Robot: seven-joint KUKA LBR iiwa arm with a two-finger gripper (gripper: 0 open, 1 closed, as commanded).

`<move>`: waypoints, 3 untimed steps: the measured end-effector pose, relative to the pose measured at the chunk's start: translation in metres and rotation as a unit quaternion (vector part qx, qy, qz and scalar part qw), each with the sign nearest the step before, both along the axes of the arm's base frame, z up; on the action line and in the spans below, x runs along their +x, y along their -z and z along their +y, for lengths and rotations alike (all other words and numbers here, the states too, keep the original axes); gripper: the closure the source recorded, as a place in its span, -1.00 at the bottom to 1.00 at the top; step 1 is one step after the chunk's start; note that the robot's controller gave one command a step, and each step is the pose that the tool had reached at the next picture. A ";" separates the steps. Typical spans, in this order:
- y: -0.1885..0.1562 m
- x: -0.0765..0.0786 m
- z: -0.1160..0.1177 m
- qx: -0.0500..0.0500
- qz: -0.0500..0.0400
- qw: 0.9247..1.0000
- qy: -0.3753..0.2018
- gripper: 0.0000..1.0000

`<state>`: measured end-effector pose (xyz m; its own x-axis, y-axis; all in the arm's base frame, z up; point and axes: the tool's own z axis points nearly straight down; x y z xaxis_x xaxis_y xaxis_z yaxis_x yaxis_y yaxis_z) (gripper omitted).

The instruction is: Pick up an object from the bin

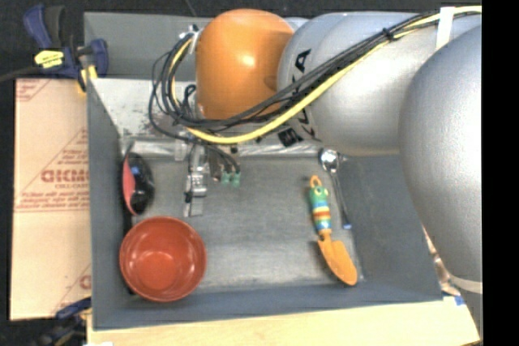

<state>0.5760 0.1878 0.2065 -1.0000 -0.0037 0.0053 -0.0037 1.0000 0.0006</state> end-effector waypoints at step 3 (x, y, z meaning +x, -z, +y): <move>0.053 -0.019 0.039 0.001 -0.007 1.000 -0.013 -1.00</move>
Offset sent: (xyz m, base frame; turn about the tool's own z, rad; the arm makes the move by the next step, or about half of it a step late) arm -0.0218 0.0490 -0.0454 0.0159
